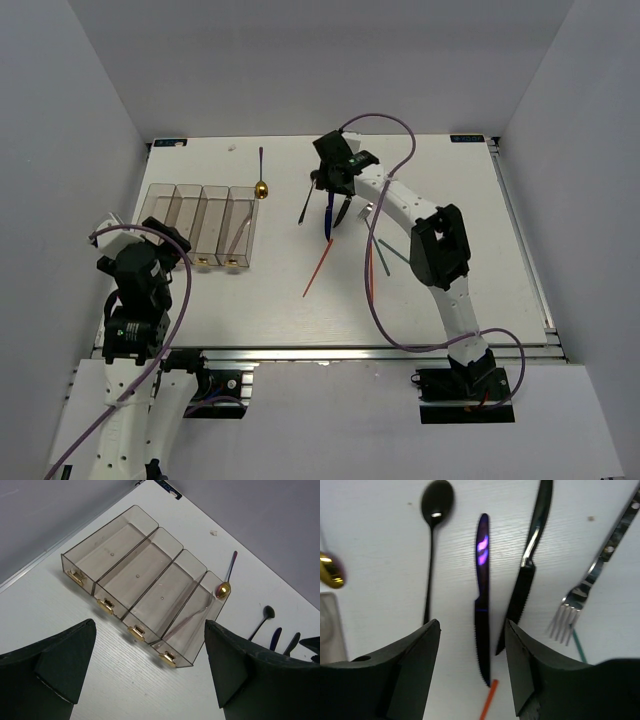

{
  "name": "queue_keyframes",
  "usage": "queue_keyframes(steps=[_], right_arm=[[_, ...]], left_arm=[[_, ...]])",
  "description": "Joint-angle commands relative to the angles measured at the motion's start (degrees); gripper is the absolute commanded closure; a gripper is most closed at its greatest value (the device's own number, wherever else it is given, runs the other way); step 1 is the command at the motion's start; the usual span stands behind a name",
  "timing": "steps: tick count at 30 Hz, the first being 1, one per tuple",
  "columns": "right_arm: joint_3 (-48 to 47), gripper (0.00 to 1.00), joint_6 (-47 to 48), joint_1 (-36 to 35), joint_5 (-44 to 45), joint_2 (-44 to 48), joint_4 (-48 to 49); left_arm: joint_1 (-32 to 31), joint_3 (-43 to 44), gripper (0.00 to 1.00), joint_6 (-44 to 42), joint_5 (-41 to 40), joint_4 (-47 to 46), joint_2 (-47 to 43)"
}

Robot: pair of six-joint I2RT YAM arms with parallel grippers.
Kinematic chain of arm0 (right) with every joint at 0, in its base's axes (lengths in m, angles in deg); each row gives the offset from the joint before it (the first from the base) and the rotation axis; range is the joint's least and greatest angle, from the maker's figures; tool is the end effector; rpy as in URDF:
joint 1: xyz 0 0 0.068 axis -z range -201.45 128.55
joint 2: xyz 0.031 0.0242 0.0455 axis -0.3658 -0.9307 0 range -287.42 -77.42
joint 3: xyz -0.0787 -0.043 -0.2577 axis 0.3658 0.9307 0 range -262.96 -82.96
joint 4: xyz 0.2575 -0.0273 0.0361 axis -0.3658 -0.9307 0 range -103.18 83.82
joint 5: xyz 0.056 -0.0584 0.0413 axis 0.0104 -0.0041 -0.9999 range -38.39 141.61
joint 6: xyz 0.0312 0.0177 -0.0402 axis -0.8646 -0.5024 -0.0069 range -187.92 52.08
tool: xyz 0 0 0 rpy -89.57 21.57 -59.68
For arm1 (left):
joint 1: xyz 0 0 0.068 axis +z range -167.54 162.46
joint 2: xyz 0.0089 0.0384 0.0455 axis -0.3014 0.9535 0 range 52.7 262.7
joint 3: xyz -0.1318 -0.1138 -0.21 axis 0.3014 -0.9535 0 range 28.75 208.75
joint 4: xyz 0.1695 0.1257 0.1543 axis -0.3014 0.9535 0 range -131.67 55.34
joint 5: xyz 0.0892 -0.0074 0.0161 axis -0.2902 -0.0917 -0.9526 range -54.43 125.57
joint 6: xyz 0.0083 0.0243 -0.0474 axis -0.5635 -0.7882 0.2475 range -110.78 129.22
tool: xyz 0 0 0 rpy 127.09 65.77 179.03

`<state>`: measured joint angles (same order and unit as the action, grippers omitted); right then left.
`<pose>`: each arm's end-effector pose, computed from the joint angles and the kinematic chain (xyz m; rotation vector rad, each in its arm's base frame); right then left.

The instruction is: Sort the eating utensils into containers

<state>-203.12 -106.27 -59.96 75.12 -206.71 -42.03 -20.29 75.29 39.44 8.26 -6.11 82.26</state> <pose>0.4111 0.3089 0.2629 0.1932 2.2771 0.2152 0.1079 0.0111 0.3391 -0.7453 1.7022 0.0531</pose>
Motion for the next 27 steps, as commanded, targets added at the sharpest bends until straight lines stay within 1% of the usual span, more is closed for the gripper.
queue_keyframes(steps=[1, 3, 4, 7, 9, 10, 13, 16, 19, 25, 27], right_arm=[[1.15, 0.41, 5.03, -0.18, 2.08, 0.62, -0.82], [-0.85, 0.42, 7.05, 0.71, -0.29, -1.04, 1.83], [-2.08, 0.42, 7.67, 0.62, 0.39, -1.83, 1.76], [-3.42, 0.37, 5.92, 0.97, 6.53, -3.33, 0.09], [-0.88, 0.37, 2.94, 2.37, 9.61, -1.23, -0.01], [2.87, 0.37, 2.06, 3.25, 9.8, -0.09, 1.04], [8.43, 0.36, 0.38, 8.25, 7.79, 3.6, 1.93], [10.03, 0.36, 0.47, 10.28, 7.26, 3.96, 2.28], [8.28, 0.36, 0.91, 12.48, 5.33, 1.6, 1.58], [-0.33, 0.36, 0.47, 15.38, 2.69, -7.88, -0.79], [-2.79, 0.36, 0.21, 15.65, 1.64, -9.39, -0.88]], left_arm=[[-0.07, 0.48, 0.02, -0.51, 0.77, -0.66, 0.23], [-0.07, 0.48, 0.02, -0.51, 0.94, -0.66, 0.5], [-0.07, 0.48, 0.02, -0.6, 0.94, -0.57, 0.58], [-0.16, 0.57, 0.02, -0.6, 1.03, -0.57, 1.02], [-0.16, 0.48, 0.02, -0.6, 1.29, -0.66, 1.29], [-0.16, 0.48, 0.02, -0.69, 1.47, -0.66, 1.46], [-0.07, 0.48, 0.02, -0.77, 1.82, -0.66, 2.17], [-0.07, 0.48, 0.02, -0.86, 2.0, -0.75, 2.34], [-0.07, 0.39, 0.02, -0.86, 2.17, -0.92, 2.34], [-0.16, 0.39, 0.02, -0.95, 2.35, -0.92, 2.6], [-0.16, 0.39, 0.02, -0.95, 2.35, -0.92, 2.69]])
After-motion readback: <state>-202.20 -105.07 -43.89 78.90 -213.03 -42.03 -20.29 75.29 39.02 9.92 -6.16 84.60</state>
